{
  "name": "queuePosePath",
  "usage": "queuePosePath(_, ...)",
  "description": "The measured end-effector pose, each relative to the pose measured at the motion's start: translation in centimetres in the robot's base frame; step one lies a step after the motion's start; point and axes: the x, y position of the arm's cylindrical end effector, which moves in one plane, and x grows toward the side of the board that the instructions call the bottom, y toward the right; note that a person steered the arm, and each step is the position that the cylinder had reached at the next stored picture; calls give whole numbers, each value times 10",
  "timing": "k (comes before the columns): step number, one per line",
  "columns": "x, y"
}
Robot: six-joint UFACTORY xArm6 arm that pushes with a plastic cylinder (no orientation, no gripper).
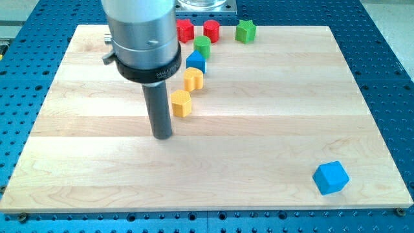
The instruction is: Place the yellow hexagon at the center of the board
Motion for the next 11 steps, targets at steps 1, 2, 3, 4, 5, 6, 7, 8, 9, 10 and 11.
queuePosePath(1, -19, 9)
queuePosePath(2, -26, 45)
queuePosePath(3, -17, 60)
queuePosePath(4, -5, 135)
queuePosePath(5, -2, 234)
queuePosePath(6, 43, 311)
queuePosePath(7, 91, 348)
queuePosePath(8, 110, 297)
queuePosePath(9, 102, 193)
queuePosePath(10, 81, 102)
queuePosePath(11, 56, 96)
